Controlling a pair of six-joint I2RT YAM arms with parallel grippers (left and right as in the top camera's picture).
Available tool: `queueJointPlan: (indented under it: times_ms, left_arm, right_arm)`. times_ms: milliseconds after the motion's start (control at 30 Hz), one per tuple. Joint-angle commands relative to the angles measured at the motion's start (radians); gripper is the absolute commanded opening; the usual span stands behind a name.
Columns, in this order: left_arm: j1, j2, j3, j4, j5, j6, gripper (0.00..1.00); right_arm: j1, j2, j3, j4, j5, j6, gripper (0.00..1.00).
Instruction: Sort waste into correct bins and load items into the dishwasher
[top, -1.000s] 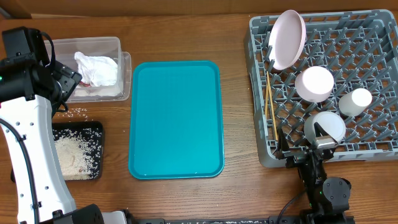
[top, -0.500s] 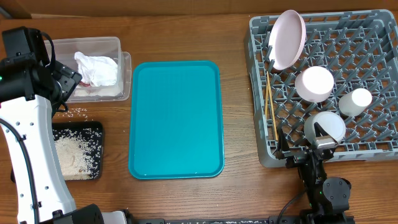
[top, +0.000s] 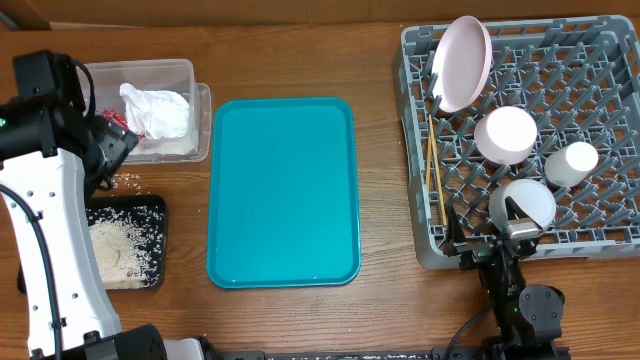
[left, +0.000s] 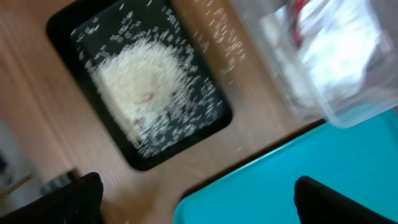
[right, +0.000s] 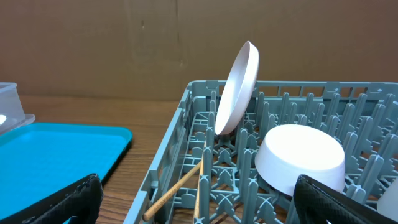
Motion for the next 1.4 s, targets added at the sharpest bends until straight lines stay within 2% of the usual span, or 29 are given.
queueJointPlan:
  times_ms: [0,133,267,433,600,733,867,1033,1233,1367]
  left_arm:
    - [0.004,-0.017,-0.108,-0.012,-0.046,0.001,1.00]
    - [0.004,-0.078,-0.344,0.130,-0.046,0.002,1.00]
    - [0.003,-0.158,-0.581,0.356,0.046,0.040,1.00]
    - [-0.037,-0.276,-0.814,0.630,0.163,0.219,1.00]
    - [-0.171,-0.422,-0.994,0.833,0.157,0.372,1.00]
    - [-0.297,-0.568,-1.130,0.964,0.076,0.481,1.00]
    - [-0.356,-0.692,-1.228,0.963,0.074,0.484,1.00]
    - [-0.359,-0.792,-1.317,1.001,0.101,0.499,1.00]
    - [-0.359,-0.890,-1.452,1.153,0.116,0.541,1.00]
    - [-0.359,-1.010,-1.510,1.180,0.141,0.544,1.00]
  right_arm:
    - [-0.008,-0.012,-0.010,0.005,0.010,-0.004,1.00]
    - [-0.008,-0.012,-0.010,0.005,0.010,-0.004,1.00]
    - [-0.008,-0.012,-0.010,0.005,0.010,-0.004,1.00]
    - [-0.008,-0.012,-0.010,0.005,0.010,-0.004,1.00]
    - [-0.008,-0.012,-0.010,0.005,0.010,-0.004,1.00]
    - [-0.008,-0.012,-0.010,0.005,0.010,-0.004,1.00]
    - [-0.008,-0.012,-0.010,0.005,0.010,-0.004,1.00]
    - [-0.008,-0.012,-0.010,0.005,0.010,-0.004,1.00]
    - [-0.008,-0.012,-0.010,0.005,0.010,-0.004,1.00]
    - [-0.008,-0.012,-0.010,0.005,0.010,-0.004,1.00]
